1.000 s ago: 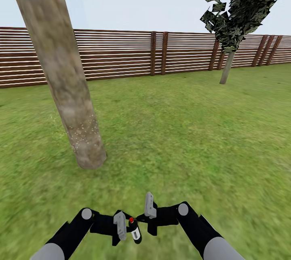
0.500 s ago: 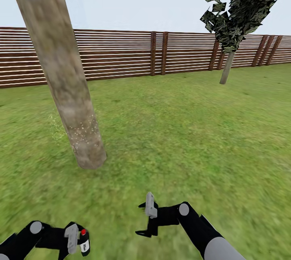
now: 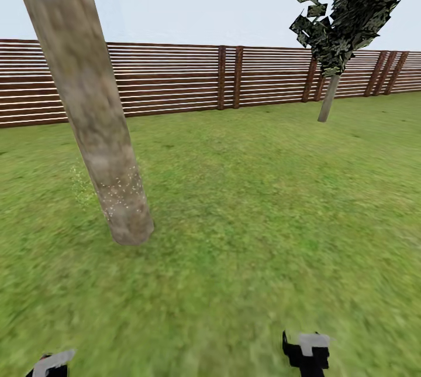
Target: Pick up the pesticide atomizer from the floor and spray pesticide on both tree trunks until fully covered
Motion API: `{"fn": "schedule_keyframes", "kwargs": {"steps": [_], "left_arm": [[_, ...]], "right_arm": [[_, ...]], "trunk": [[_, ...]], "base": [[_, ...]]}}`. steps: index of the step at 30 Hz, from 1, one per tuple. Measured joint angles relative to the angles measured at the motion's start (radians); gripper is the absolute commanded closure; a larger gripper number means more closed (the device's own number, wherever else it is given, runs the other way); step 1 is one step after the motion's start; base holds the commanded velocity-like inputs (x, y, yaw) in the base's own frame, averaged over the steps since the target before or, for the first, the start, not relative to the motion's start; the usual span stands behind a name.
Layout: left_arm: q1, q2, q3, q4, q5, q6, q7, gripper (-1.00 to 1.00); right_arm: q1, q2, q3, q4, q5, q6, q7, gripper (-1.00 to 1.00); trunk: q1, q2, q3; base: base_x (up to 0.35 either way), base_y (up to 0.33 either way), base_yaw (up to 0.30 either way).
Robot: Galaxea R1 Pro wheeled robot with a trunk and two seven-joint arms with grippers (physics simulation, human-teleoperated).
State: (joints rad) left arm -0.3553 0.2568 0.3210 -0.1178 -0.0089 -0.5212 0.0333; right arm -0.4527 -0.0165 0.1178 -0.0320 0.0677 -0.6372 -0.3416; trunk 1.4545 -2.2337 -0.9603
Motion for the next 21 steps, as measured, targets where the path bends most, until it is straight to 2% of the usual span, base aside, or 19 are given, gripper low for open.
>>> {"fn": "schedule_keyframes", "kwargs": {"steps": [1,2,3,4,11,16,21], "left_arm": [[0.020,0.001,0.006,0.001,0.021,-0.012,0.003,1.00],[0.041,-0.001,0.002,0.002,0.028,-0.019,0.004,1.00],[0.053,-0.004,-0.002,0.003,0.030,-0.022,0.004,1.00],[0.063,-0.020,-0.010,0.021,0.031,-0.024,0.005,1.00],[0.068,-0.028,-0.001,0.034,0.040,-0.027,0.007,1.00],[0.069,-0.028,-0.002,0.034,0.039,-0.028,0.007,1.00],[0.069,-0.030,-0.001,0.037,0.040,-0.023,0.007,1.00]], "right_arm": [[0.001,-0.009,-0.004,0.001,-0.035,-0.007,-0.002,-1.00],[0.002,-0.016,-0.003,0.002,-0.054,-0.009,-0.003,-1.00],[0.004,-0.020,-0.002,0.003,-0.064,-0.010,-0.004,-1.00],[0.012,-0.024,-0.002,0.004,-0.072,-0.011,-0.005,-1.00],[0.037,-0.029,0.003,0.005,-0.073,0.001,-0.001,-1.00],[0.103,0.006,0.006,0.006,-0.075,0.007,0.001,-1.00],[0.109,0.010,0.006,0.005,-0.075,0.007,0.001,-1.00]], "trunk": [[0.000,0.000,0.000],[0.000,0.000,0.000],[0.000,0.000,0.000],[0.000,0.000,0.000],[0.000,0.000,0.000],[0.000,0.000,0.000],[0.000,0.000,0.000]], "base": [[0.000,0.000,0.000],[0.000,0.000,0.000],[0.000,0.000,0.000],[0.000,0.000,0.000],[0.000,0.000,0.000],[0.000,0.000,0.000],[0.000,0.000,0.000]]}}
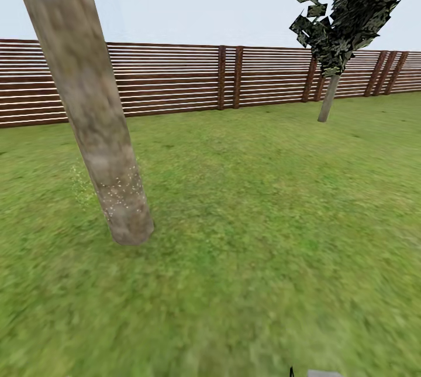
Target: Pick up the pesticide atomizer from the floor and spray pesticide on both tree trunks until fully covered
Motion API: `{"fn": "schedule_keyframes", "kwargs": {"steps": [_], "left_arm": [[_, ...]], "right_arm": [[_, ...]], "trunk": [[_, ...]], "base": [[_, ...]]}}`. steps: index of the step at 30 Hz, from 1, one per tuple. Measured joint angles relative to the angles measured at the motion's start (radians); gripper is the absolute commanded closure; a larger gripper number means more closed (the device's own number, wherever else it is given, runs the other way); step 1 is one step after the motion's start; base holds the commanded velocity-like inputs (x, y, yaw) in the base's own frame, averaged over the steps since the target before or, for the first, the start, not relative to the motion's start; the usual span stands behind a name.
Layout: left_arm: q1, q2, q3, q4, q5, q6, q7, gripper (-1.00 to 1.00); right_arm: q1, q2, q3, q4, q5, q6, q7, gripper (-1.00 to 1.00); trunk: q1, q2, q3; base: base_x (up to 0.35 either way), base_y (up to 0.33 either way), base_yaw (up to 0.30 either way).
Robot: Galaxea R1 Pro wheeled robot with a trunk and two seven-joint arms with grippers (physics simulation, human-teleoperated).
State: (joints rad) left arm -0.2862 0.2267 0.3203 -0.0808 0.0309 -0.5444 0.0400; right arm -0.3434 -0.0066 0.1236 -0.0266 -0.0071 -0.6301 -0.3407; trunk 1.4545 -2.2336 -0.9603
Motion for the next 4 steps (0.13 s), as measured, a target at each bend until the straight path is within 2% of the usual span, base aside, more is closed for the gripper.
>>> {"fn": "schedule_keyframes", "kwargs": {"steps": [4], "left_arm": [[0.000,-0.004,-0.003,0.002,-0.001,-0.001,0.000,1.00]], "right_arm": [[0.000,0.000,0.000,0.000,0.000,0.000,0.000,-1.00]], "trunk": [[0.000,0.000,0.000]], "base": [[0.000,0.000,0.000]]}}
